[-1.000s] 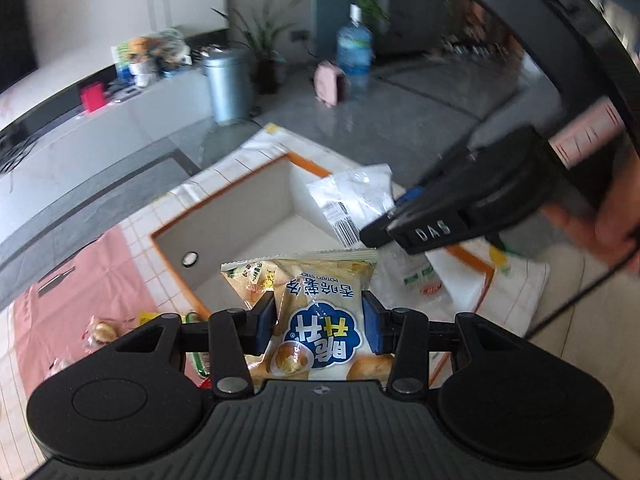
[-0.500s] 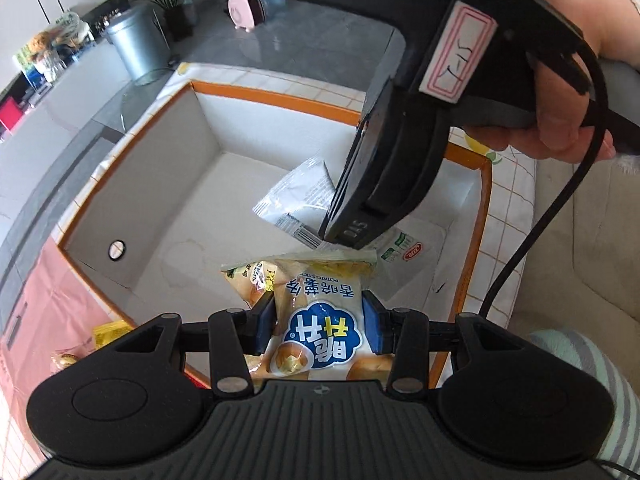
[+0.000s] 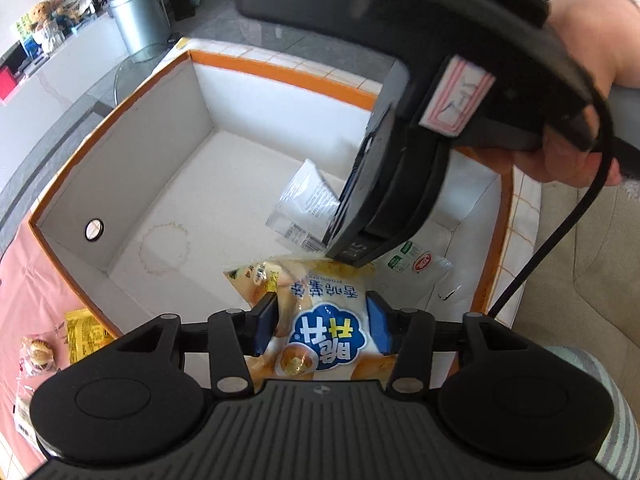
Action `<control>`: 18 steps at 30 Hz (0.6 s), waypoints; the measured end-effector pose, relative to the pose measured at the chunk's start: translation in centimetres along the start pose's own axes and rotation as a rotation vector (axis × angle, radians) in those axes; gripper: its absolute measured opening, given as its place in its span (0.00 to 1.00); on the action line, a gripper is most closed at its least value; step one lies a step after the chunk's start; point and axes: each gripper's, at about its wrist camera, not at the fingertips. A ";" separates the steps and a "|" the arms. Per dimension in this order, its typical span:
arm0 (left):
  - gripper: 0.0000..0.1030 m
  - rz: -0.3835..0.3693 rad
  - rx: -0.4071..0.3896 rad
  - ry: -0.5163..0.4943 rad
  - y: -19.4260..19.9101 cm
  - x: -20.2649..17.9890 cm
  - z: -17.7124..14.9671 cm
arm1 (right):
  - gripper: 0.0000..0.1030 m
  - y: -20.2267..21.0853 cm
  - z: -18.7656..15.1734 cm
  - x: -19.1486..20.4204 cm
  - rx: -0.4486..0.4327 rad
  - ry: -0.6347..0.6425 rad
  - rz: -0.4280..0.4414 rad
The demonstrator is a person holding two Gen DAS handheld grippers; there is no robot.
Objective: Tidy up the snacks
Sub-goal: 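Open the left tool to drop the chip bag while the right tool drops the white packet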
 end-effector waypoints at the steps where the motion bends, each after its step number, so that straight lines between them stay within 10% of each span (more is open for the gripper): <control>1: 0.61 0.000 -0.012 0.002 0.2 0.0 0.0 | 0.20 0.1 0.0 0.1 -0.004 0.000 -0.011; 9: 0.70 -0.005 -0.097 0.046 3.3 -0.3 0.2 | 0.48 2.0 -0.2 0.7 -0.038 -0.011 -0.067; 18: 0.75 0.073 -0.211 0.146 9.6 -0.4 -2.4 | 0.54 7.5 -2.0 2.9 -0.206 -0.056 -0.108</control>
Point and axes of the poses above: each gripper's, at about its wrist camera, not at the fingertips, and y roughly against the way its jaws point, x to its left, z to its top, and after that the axes turned 4 degrees about -x, right-handed
